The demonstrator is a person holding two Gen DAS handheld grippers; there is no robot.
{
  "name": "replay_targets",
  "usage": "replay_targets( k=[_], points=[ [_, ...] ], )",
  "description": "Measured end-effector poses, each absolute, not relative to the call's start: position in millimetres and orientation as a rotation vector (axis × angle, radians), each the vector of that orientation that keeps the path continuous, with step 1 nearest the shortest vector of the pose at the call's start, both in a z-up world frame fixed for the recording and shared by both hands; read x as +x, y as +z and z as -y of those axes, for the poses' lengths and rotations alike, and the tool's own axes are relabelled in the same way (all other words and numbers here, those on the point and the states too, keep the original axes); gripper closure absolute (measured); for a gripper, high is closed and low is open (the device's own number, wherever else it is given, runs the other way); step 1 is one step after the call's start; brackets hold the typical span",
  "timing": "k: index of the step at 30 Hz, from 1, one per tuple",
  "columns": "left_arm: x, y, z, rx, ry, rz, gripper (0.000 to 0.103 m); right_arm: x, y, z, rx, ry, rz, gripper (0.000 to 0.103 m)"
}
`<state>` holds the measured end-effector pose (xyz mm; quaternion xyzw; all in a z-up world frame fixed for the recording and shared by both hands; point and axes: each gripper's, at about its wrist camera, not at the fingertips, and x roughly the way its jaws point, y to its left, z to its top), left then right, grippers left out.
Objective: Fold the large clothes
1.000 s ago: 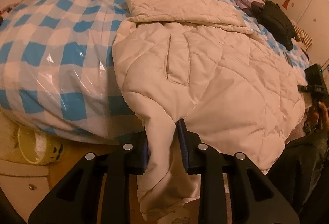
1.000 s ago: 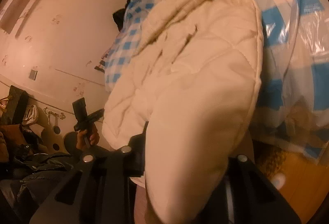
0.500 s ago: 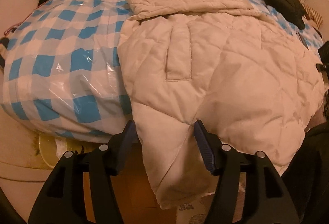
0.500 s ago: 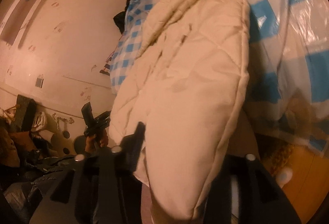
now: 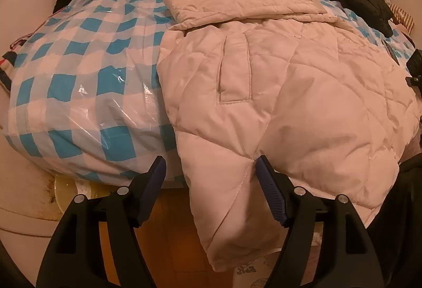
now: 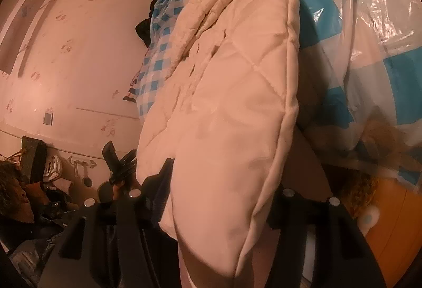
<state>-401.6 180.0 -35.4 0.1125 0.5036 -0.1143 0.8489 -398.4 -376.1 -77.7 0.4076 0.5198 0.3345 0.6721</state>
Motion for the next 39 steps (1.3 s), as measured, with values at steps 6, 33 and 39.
replay_targets(
  k=[6, 33, 39],
  points=[
    [-402.4, -35.3, -182.0, 0.244, -0.241, -1.052, 0.033, -396.9, -79.5, 375.1, 0.922, 0.752, -1.181, 0.045],
    [-376.4, -126.1, -301.2, -0.663, -0.585, -1.178, 0.013, -396.8, -84.5, 364.7, 0.953, 0.788, -1.219, 0.029],
    [-371.8, -146.2, -287.3, -0.843, -0.748, -1.171, 0.012, -393.3, -81.6, 361.5, 0.965, 0.81, -1.21, 0.029]
  ],
)
